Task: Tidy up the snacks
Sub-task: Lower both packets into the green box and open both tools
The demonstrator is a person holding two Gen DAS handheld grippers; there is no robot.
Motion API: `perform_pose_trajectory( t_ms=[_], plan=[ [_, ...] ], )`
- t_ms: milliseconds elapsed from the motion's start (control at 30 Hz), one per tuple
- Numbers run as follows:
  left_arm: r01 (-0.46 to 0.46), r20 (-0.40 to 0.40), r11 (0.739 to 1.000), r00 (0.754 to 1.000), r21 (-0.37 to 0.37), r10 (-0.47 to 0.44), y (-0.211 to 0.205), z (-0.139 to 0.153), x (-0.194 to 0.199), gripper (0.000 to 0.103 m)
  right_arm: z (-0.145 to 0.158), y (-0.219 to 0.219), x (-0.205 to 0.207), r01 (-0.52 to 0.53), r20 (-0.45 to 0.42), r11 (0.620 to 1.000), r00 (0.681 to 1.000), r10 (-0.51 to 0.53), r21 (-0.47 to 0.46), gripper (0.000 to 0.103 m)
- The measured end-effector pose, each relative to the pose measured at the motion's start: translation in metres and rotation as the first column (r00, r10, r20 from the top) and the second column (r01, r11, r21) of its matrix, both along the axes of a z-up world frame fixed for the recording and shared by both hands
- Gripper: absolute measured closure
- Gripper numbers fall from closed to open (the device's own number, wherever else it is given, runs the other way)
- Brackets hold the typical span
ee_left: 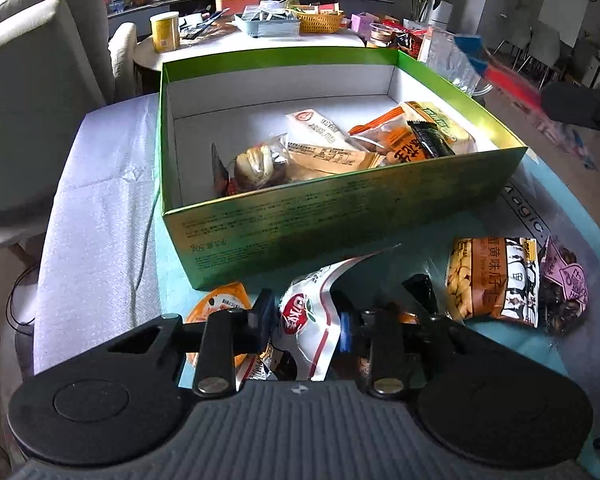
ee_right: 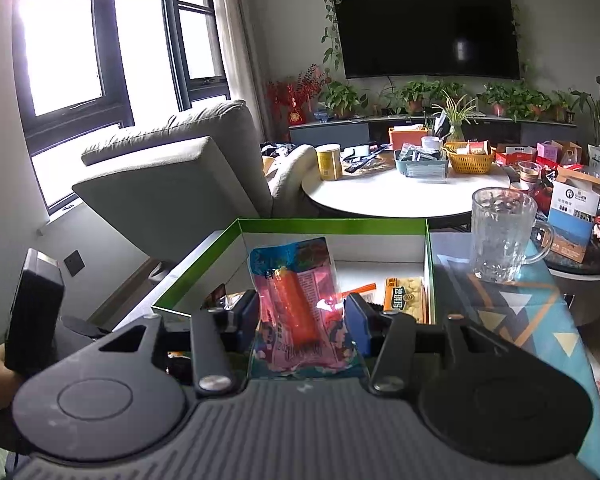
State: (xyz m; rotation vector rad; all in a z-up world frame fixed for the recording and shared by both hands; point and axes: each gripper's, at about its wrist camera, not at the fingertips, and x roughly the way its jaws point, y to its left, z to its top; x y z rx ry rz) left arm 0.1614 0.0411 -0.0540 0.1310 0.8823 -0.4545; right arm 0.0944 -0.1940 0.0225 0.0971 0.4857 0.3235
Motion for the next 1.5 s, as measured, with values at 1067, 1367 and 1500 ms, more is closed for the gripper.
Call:
perform_pose_trajectory(
  t_ms=[1067,1367,1500],
  plan=[
    [-0.028,0.231,0.990,0.971,-0.138,0.060,-0.023,0.083,0.039,0.086,0.003,-0.003,0.042,0.026,0.015,0.997,1.000,-0.027,0.074,0.059],
    [-0.047,0.167,0.991,0.984,-0.122,0.067,-0.027,0.059,0.058,0.086,-0.013,-0.001,0.063,0.042,-0.048,0.996,0.998,-0.038,0.079,0.059],
    [-0.041,0.154,0.993,0.986,-0.109,0.058,-0.029,0.054,0.061,0.084,-0.018,0.001,0.070,0.050,-0.077,0.995,0.996,-0.044,0.081,0.059]
  ],
)
